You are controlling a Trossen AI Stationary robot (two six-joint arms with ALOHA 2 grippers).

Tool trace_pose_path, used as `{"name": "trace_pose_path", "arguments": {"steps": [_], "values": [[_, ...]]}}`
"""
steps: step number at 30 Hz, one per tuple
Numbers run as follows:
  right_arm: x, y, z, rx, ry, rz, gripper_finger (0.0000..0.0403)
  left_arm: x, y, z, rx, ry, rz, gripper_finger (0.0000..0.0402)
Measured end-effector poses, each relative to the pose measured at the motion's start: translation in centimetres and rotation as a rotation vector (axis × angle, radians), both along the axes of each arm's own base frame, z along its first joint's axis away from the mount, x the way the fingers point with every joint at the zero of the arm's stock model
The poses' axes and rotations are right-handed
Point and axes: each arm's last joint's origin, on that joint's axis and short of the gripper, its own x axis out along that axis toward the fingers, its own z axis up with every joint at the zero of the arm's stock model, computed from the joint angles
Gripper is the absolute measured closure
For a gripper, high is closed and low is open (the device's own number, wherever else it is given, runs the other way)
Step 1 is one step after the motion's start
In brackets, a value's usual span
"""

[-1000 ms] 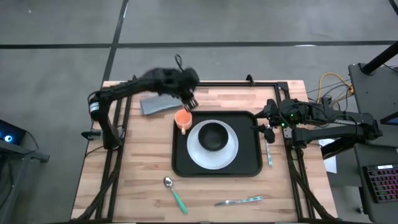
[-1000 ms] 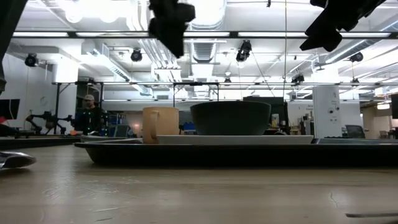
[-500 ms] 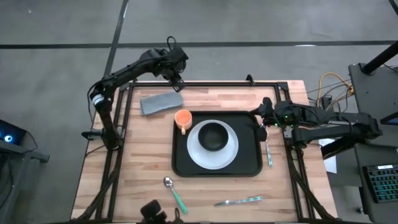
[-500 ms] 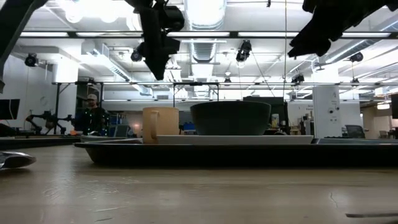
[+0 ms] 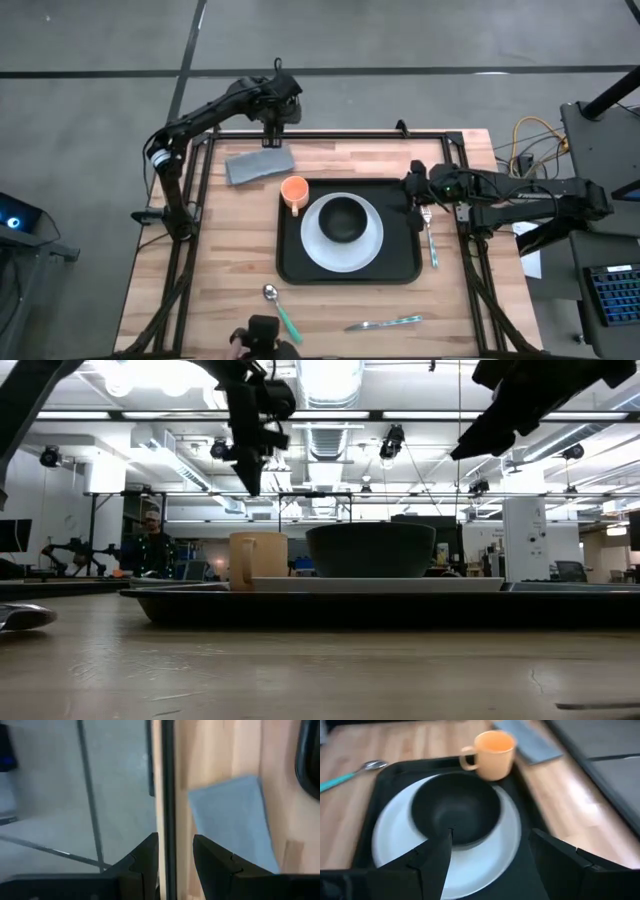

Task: Set up tray
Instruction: Put the gray napkin on the black tray to the right of the white plate

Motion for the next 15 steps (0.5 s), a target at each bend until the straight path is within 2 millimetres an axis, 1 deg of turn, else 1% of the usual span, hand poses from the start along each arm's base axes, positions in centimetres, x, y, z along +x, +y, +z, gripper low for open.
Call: {"name": "trace_pose_path", "arguments": {"steps": [4, 6, 8, 12, 15], "values": [[-0.1, 0.3, -0.1, 0.088, 0.004, 0.081, 0.0151, 0.5, 0.3, -1.9, -0.067, 0.100, -0.063, 0.0299], [-0.1, 0.6, 0.0, 0.167, -0.002, 0.127, 0.0151, 0.9, 0.5, -2.8, -0.120, 0.116, -0.105, 0.0299], [0.0, 0.8, 0.5, 0.269, -0.013, 0.138, 0.0151, 1.3, 0.6, -3.8, -0.176, 0.116, -0.137, 0.0299], [0.1, 0.8, 1.5, 0.404, -0.042, 0.091, 0.0151, 2.0, 0.8, -5.1, -0.255, 0.096, -0.166, 0.0299], [0.3, 0.7, 2.6, 0.456, -0.101, -0.001, 0.0151, 2.5, 0.9, -5.8, -0.338, 0.034, -0.122, 0.0299]]}}
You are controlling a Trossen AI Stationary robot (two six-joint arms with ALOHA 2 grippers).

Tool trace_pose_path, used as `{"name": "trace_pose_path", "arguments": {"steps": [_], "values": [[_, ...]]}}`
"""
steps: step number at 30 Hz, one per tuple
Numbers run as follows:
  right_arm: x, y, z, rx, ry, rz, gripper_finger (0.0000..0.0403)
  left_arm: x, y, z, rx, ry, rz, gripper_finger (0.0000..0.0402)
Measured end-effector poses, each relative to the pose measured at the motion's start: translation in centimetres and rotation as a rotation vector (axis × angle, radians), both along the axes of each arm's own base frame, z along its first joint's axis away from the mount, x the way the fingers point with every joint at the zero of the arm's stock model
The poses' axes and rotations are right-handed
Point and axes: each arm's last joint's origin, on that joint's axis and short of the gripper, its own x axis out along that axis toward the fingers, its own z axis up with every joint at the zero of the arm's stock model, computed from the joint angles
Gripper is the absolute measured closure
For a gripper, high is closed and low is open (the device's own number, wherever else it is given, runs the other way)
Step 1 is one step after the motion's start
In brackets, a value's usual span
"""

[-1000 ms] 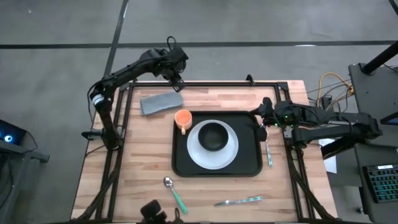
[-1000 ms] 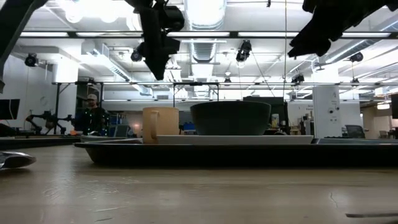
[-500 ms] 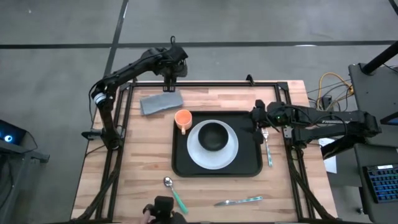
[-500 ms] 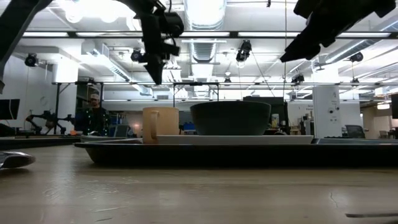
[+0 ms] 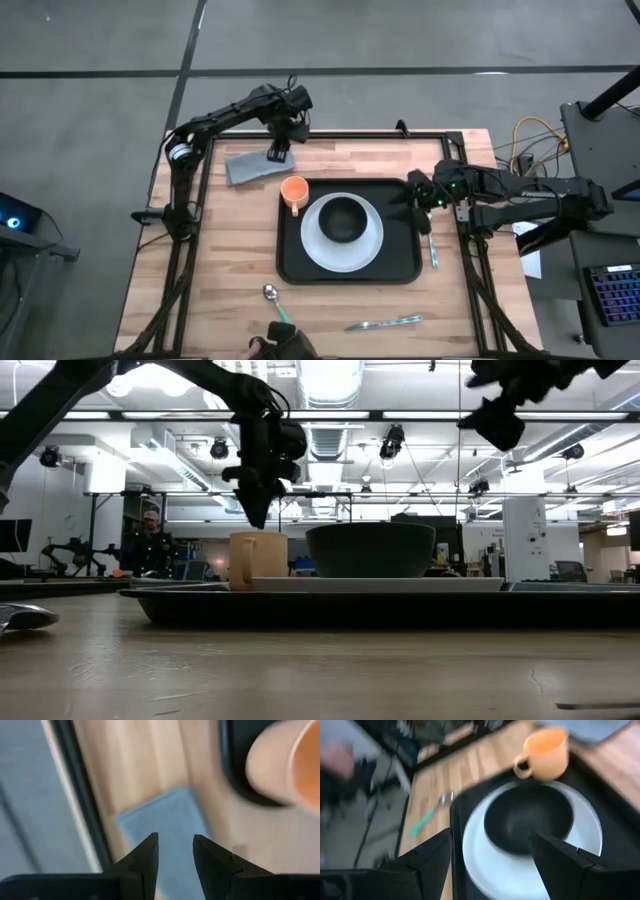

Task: Set up tray
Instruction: Put the gray napkin on the black tray to the right of the white plate

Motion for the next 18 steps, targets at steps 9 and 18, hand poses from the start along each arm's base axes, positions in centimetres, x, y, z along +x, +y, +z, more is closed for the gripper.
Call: {"name": "trace_pose_path", "arguments": {"steps": [9, 18], "values": [[0.3, -0.5, 2.5, 0.013, -0.115, -0.182, 0.0152, 1.0, 1.0, -2.6, -0.015, -0.034, 0.267, 0.0299], [0.3, -0.3, 3.2, 0.041, -0.133, -0.107, 0.0152, 1.4, 1.5, -5.8, 0.024, -0.092, 0.223, 0.0299]]}}
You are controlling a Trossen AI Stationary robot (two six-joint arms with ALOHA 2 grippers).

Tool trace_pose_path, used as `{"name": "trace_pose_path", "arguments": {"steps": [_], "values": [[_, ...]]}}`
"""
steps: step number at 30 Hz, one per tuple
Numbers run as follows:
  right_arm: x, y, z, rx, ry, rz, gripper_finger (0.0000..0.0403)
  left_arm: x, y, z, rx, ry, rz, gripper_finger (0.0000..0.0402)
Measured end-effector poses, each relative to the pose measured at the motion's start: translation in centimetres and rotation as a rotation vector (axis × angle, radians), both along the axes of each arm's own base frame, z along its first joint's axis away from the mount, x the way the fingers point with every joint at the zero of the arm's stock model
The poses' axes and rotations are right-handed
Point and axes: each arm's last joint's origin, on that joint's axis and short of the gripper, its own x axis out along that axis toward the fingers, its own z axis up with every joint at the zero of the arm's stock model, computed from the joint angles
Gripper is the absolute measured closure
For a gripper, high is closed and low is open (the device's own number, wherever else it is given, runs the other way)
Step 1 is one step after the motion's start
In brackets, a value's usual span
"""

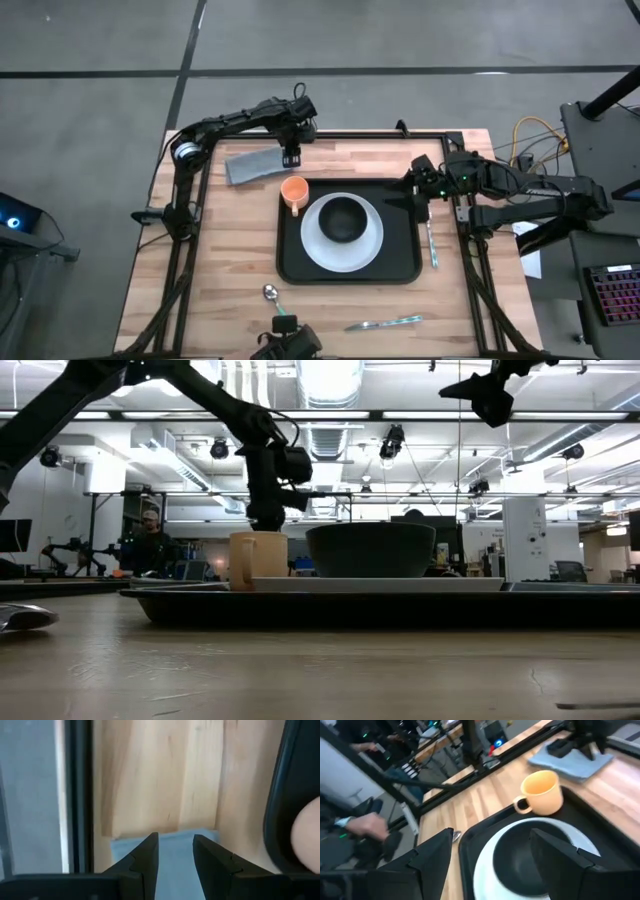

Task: Set up tray
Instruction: Put the gray napkin on the black tray to the right of the white plate

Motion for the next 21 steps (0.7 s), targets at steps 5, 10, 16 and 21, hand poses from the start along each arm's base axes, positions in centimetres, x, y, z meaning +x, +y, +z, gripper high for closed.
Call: {"name": "trace_pose_path", "arguments": {"steps": [5, 10, 16, 21], "values": [[0.0, 0.1, 0.0, 0.001, 0.000, 0.030, 0.0152, -0.8, -0.1, -2.0, -0.006, 0.060, -0.156, 0.0299], [0.0, 0.1, 0.0, -0.002, -0.001, 0.031, 0.0152, -1.4, -0.4, -3.3, 0.002, 0.120, -0.368, 0.0299], [0.0, 0.1, 0.0, -0.003, 0.000, 0.031, 0.0160, -1.1, -0.1, -3.5, 0.048, 0.104, -0.399, 0.0299], [0.0, 0.1, 0.0, -0.002, 0.000, 0.031, 0.0165, -0.7, 0.2, -3.2, 0.101, 0.081, -0.442, 0.0299]]}}
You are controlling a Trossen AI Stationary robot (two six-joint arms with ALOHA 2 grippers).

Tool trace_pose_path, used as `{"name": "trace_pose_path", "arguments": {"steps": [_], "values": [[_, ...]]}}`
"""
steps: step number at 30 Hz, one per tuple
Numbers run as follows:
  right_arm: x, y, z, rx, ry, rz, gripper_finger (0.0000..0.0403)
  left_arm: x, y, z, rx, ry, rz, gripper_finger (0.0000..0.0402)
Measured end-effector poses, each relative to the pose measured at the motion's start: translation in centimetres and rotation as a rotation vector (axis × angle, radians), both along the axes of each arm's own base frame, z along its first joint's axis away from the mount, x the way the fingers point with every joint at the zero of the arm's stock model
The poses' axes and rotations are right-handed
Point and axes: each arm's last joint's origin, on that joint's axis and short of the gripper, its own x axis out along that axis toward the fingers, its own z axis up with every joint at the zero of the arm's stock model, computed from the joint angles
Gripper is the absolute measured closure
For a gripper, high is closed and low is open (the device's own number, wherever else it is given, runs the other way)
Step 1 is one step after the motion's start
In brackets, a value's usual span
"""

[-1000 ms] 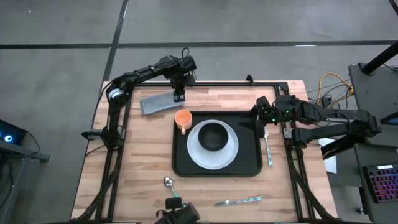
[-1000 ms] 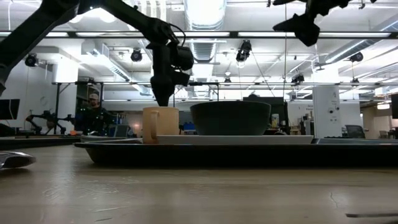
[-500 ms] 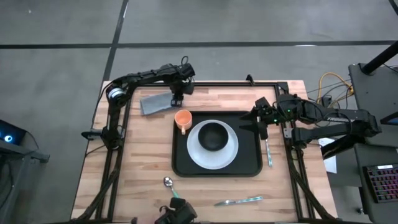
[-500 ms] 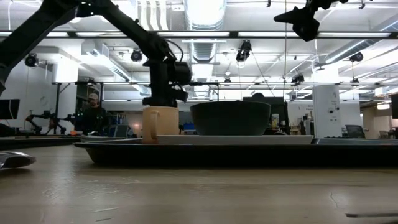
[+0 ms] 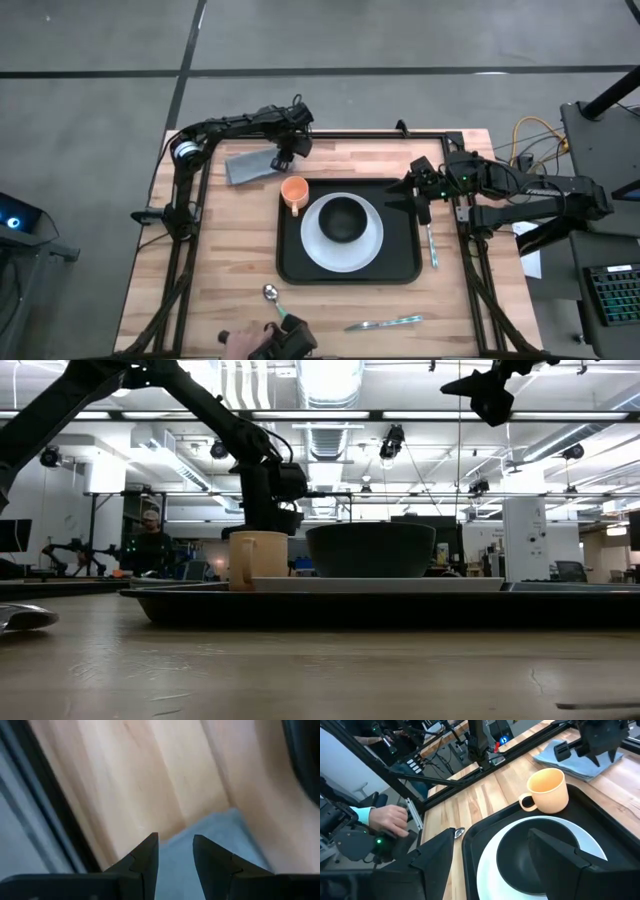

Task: Set up tray
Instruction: Put the gray napkin on the black tray to the right of the white plate

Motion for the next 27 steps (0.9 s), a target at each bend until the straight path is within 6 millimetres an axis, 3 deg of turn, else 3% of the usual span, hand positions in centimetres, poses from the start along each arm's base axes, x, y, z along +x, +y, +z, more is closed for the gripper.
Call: {"name": "trace_pose_path", "arguments": {"steps": [12, 20, 27], "values": [[0.0, 0.0, 0.0, 0.046, 0.002, -0.008, 0.0165, 0.0, 0.3, -0.8, 0.148, 0.115, -0.557, 0.0299], [0.0, 0.3, 0.0, 0.070, 0.006, 0.001, 0.0164, -0.1, 0.6, -2.8, 0.126, 0.201, -0.562, 0.0299], [0.0, 0.3, -0.1, 0.071, 0.008, 0.001, 0.0165, -0.6, 1.0, -2.9, 0.109, 0.208, -0.537, 0.0299]]}}
